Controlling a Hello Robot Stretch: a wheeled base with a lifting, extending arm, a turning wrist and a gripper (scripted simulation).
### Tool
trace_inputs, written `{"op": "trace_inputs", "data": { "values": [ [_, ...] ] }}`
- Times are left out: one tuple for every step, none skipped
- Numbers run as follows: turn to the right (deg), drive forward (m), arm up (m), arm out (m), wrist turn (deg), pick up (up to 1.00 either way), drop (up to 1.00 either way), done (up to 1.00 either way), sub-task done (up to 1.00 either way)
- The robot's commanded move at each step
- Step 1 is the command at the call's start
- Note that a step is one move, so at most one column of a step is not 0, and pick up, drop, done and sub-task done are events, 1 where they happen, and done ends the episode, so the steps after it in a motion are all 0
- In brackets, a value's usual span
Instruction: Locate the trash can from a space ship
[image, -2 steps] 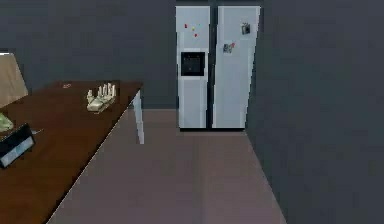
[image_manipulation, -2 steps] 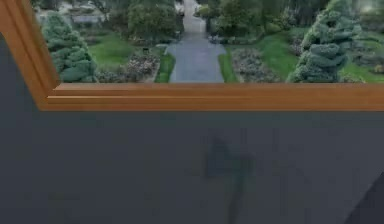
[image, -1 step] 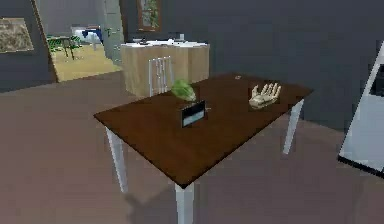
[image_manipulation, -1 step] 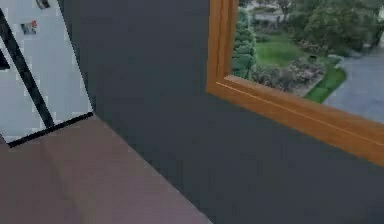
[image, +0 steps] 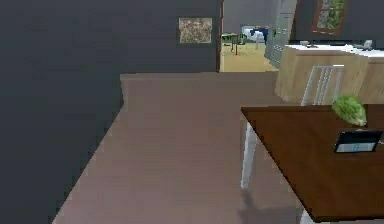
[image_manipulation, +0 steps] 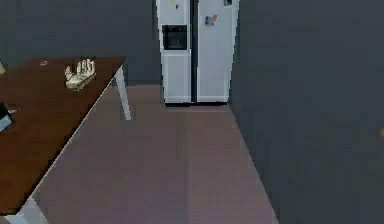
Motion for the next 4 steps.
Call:
{"op": "trace_inputs", "data": {
  "values": [
    [0.0, 1.0, 0.0, 0.0, 0.0, 0.0, 0.0, 0.0, 0.0],
    [0.0, 0.7, 0.0, 0.0, 0.0, 0.0, 0.0, 0.0, 0.0],
    [18.0, 0.0, 0.0, 0.0, 0.0, 0.0, 0.0, 0.0, 0.0],
    [0.0, 1.0, 0.0, 0.0, 0.0, 0.0, 0.0, 0.0, 0.0]
  ]
}}
